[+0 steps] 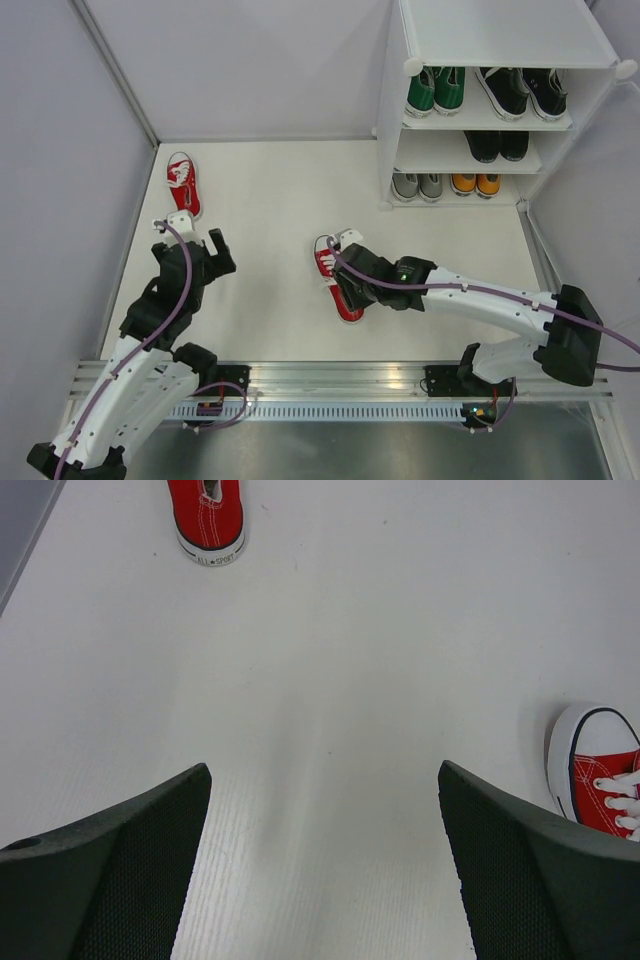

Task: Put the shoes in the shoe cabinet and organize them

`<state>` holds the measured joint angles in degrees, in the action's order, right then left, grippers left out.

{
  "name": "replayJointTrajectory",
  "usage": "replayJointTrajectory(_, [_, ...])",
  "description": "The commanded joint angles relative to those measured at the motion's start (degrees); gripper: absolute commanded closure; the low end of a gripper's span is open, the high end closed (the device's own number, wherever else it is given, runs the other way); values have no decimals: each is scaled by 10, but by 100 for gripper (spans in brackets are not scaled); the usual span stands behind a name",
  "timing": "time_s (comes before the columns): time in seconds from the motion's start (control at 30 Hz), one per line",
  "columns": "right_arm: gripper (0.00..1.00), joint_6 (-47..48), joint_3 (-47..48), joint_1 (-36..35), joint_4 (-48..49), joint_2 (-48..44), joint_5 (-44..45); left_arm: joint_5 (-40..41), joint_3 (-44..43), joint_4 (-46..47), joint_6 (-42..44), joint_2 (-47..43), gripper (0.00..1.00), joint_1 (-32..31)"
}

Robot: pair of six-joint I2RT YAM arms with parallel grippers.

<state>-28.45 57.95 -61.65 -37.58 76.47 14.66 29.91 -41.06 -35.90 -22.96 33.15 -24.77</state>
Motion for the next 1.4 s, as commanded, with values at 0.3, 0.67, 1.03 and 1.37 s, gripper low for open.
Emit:
replayJointTrajectory(0.3, [55, 4, -22, -1, 98, 105, -44, 12, 1, 17, 18, -1, 4, 2])
replayJointTrajectory(0.67, [64, 8, -43, -1, 147, 180, -49, 14, 3, 18, 18, -8, 4, 2])
replayJointTrajectory(1.03, [99, -6, -48, 8, 31, 31, 24, 14, 1, 18, 18, -7, 4, 1])
replayJointTrajectory(1.37, [99, -51, -23, 90, -126, -141, 78, 12, 2, 18, 19, -4, 4, 2])
